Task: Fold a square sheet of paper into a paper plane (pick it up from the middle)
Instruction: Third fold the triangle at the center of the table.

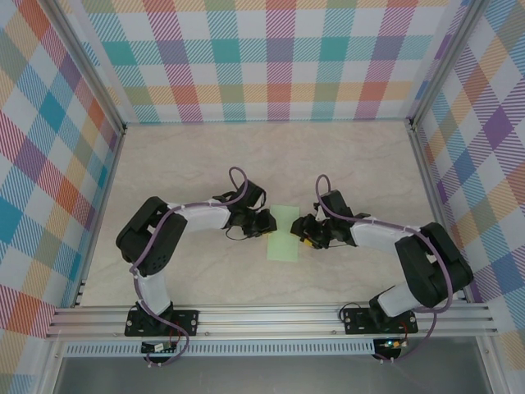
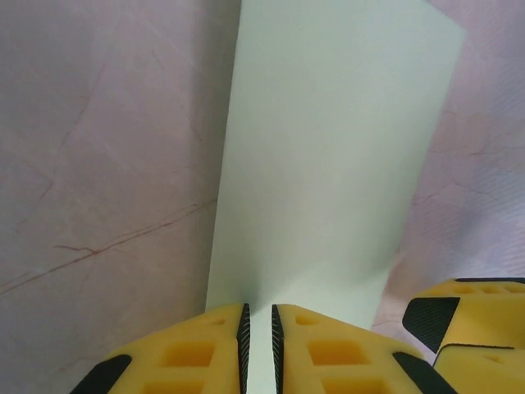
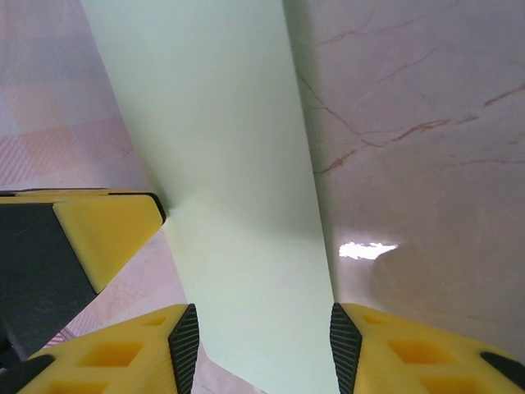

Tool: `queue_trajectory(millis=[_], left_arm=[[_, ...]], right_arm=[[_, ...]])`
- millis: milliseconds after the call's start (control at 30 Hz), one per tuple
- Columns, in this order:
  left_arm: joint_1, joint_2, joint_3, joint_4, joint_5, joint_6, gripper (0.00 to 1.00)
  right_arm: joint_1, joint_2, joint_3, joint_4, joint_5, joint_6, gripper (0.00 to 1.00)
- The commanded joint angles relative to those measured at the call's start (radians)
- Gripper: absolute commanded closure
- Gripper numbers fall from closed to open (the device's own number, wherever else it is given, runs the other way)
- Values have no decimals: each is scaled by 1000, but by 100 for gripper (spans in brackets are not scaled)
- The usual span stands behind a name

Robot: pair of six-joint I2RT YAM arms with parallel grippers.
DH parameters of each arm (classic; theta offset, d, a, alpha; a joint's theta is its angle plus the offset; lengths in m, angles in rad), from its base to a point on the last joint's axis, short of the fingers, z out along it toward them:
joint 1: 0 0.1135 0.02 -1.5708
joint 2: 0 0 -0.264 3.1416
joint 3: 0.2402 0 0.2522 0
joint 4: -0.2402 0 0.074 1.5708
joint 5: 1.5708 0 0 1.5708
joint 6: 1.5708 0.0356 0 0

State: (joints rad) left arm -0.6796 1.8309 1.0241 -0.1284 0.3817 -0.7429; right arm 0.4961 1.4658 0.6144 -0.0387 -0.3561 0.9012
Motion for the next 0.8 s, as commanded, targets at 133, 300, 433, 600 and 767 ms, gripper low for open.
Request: queue_trajectory(millis=[133,300,433,600,767], left_arm=[[-8,-33,32,-3,23,23,82],[-6,25,40,4,12,23,83],[0,60,31,-1,-9,24,83],[11,59,0,2,-22,25,84],[22,50,-16,6,-18,30,84]], right_arm=[[-8,-38,-35,-10,-1,-5,51],[-8,-4,-27,33,-32,11,50],[-7,28,-14,53,-63,7,49],[-7,47,-2,57,-69,5,49],[-6,67,12,64,-87,1,49]])
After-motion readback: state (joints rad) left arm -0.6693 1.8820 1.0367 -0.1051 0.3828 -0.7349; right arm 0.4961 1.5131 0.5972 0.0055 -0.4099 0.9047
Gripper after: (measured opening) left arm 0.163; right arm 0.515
